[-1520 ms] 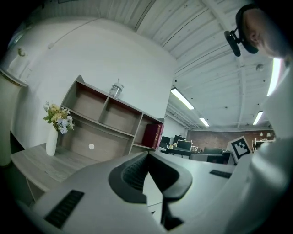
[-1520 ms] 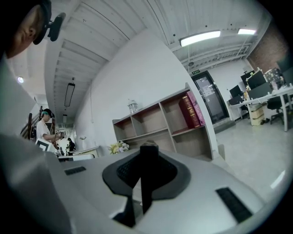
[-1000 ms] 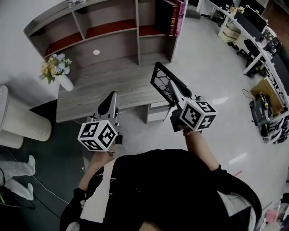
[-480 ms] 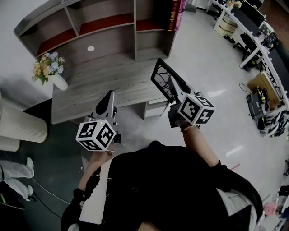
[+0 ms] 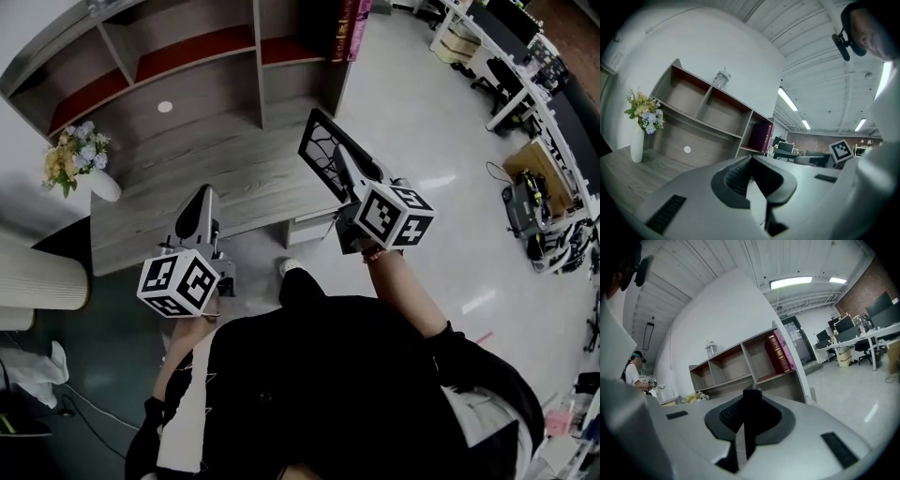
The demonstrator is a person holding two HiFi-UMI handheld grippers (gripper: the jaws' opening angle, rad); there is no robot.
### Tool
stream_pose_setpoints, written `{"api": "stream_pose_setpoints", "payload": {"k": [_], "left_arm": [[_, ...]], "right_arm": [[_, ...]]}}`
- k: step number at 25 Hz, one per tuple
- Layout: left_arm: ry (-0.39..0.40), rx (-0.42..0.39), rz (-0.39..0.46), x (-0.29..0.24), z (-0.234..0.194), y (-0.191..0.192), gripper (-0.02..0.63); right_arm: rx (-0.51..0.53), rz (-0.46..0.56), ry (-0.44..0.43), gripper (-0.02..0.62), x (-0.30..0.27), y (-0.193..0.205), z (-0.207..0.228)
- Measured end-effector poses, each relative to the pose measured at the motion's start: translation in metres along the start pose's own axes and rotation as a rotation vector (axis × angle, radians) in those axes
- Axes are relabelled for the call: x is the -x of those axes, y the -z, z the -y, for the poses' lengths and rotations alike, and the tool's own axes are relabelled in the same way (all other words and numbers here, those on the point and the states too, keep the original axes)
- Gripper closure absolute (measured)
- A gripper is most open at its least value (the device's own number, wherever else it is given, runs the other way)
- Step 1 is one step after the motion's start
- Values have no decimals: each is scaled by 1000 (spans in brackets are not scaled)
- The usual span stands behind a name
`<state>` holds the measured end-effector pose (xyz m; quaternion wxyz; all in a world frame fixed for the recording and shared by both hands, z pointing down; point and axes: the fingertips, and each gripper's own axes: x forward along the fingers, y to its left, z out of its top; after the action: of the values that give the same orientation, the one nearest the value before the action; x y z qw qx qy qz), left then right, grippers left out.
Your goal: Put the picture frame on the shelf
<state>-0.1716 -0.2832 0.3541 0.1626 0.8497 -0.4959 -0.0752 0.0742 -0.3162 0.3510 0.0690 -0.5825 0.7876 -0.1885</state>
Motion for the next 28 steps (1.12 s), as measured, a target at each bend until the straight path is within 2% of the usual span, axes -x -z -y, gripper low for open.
{"api": "stream_pose_setpoints", "payload": {"k": [7, 14, 17, 22, 28], "left_arm": [[-60, -9, 24, -34, -14, -11, 594], [-131, -11, 41, -69, -57, -25, 594], [-161, -6, 35, -79, -72, -26, 594], [-229, -22, 25, -80, -90, -30, 594], [-316, 1, 13, -71, -108, -24, 594]], "right_arm": [[-9, -8, -6, 553, -45, -14, 34], [-132, 16, -15, 554, -117, -36, 56], [-130, 58, -10, 554, -141, -56, 62], [-167, 149, -23, 552, -180, -85, 71], [-236, 172, -58, 552, -223, -94, 69]]}}
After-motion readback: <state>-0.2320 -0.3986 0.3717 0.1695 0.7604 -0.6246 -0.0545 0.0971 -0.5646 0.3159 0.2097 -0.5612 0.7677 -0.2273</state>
